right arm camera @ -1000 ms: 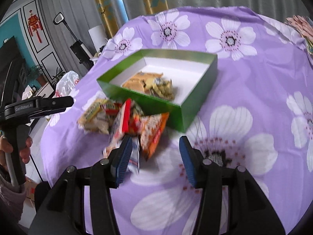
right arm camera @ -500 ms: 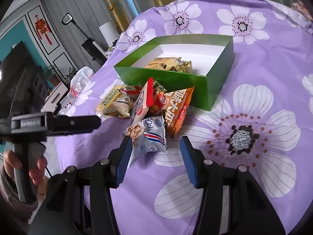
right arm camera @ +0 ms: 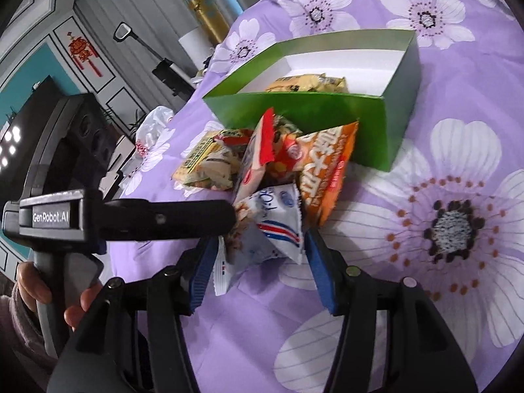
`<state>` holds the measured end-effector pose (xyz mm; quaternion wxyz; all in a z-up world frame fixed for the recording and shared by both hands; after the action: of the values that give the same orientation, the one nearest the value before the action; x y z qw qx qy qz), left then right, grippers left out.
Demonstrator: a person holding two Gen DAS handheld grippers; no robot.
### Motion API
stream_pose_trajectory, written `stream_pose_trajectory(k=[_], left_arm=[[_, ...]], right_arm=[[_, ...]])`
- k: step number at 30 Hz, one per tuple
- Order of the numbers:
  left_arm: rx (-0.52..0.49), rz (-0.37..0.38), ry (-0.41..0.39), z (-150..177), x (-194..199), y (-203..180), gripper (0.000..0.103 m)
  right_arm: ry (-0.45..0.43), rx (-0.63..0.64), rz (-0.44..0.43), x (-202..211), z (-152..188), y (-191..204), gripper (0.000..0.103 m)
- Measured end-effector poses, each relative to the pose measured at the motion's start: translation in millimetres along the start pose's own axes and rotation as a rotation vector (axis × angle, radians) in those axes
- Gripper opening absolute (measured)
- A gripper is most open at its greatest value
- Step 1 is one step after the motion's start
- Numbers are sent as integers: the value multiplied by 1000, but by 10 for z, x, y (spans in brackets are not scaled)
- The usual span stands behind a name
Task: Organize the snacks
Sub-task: 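Move both grippers to the white peanut bag beside the box, then close both grippers on the white peanut bag and lift it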
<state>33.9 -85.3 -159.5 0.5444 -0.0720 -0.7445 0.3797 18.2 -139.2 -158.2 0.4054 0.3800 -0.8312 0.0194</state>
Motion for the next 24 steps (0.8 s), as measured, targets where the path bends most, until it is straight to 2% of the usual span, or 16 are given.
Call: stream_pose_trajectory(k=[2, 4, 12, 17, 24], left_arm=[[-8, -9, 2, 7, -21, -5, 80], [-4, -5, 13, 7, -46, -3, 71], [-33, 5, 27, 51, -69, -5, 60], [-61, 8, 17, 106, 10, -82, 59], [-130, 30, -6, 255, 206, -310, 59]], right_arm=[[12, 20, 16, -27, 9, 9, 52], [17, 26, 20, -39, 17, 12, 49], [12, 32, 22, -37, 66, 28, 43], [-6, 44, 31, 16, 58, 88, 40], [-37, 76, 65, 291, 7, 197, 39]])
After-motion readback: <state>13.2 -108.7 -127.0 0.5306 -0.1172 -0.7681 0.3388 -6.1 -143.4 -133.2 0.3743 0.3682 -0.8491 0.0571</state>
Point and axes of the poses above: each gripper's, at about its wrist camera, not at the fingertips, and x roughly against the way its jaws point, y to its left, z to its underside, the point moved 7 cm from there along -x, roughly the way its jaws point, and after that the axes turned 14 degrees about x, right-handed, at the moved point
